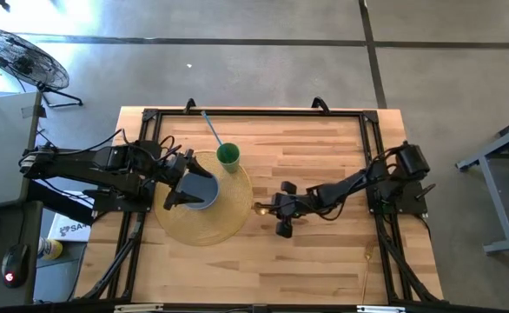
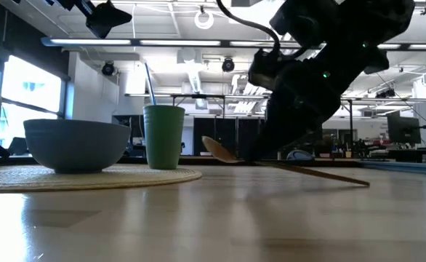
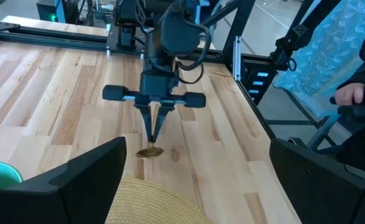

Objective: Pick & Place Utensil
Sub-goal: Put the gold spoon into the blue bowl on the brown mat

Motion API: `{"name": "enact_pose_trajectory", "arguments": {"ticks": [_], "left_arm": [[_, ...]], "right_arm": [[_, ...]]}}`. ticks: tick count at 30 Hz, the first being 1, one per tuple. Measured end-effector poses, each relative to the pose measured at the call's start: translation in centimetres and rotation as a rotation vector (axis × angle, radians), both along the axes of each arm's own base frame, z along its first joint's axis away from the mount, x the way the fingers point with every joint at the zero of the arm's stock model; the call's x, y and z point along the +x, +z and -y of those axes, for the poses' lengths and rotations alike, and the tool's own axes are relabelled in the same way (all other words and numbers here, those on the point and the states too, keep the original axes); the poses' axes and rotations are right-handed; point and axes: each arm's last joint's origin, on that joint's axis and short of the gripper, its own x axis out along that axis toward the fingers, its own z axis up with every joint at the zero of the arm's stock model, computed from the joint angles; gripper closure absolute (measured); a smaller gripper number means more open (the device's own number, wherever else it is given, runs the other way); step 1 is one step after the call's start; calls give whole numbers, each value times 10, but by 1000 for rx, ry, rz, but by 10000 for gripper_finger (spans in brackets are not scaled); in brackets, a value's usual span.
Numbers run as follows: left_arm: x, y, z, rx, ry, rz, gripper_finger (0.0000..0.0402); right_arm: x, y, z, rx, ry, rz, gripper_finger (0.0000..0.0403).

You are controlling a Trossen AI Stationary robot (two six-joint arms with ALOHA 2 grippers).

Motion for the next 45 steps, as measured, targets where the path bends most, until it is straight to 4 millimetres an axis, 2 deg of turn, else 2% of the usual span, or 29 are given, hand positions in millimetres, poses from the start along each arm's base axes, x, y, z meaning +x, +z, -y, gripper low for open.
{"name": "enact_pose_trajectory", "arguments": {"ticks": [3, 8, 13, 22, 31, 36, 45], "left_arm": [[0, 0, 0, 0, 0, 0, 12], [0, 0, 0, 1, 0, -1, 12], [0, 0, 0, 3, -1, -1, 12], [0, 0, 0, 3, -1, -1, 12], [0, 0, 0, 0, -1, -2, 12], [0, 0, 0, -1, -1, -2, 12], [0, 0, 0, -1, -1, -2, 12]], "right_arm": [[3, -3, 0, -9, -1, 21, 388], [5, -19, -1, -33, 7, -5, 387], [9, -23, -1, -30, 5, 21, 385], [9, -23, 0, -56, -17, 25, 350], [11, -38, -2, -79, -38, 11, 328], [11, -39, -6, -102, -58, 32, 341], [10, -40, -6, -87, -76, 19, 395]]}}
